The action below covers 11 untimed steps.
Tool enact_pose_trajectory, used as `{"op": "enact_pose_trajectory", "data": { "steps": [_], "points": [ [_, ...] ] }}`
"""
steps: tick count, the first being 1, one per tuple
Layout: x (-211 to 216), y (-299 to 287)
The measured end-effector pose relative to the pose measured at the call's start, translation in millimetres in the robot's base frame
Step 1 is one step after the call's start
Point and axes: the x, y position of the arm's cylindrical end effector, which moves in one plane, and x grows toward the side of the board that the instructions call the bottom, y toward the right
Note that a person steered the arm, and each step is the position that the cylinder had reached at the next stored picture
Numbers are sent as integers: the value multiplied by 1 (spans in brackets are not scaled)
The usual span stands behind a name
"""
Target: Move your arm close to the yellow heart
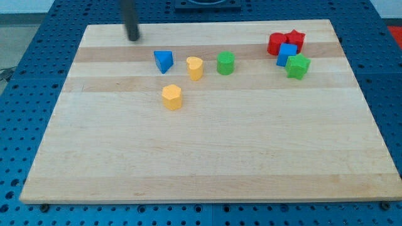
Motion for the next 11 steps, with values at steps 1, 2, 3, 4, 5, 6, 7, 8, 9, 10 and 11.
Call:
{"op": "enact_pose_trajectory", "data": {
  "steps": [1,2,3,4,5,6,7,8,9,10,11],
  "points": [
    [71,-87],
    [93,-89],
    [178,-59],
    [238,19],
    [309,64],
    [326,142],
    [307,219],
    [287,229],
    [198,200],
    [194,193],
    [153,193]
  ]
}}
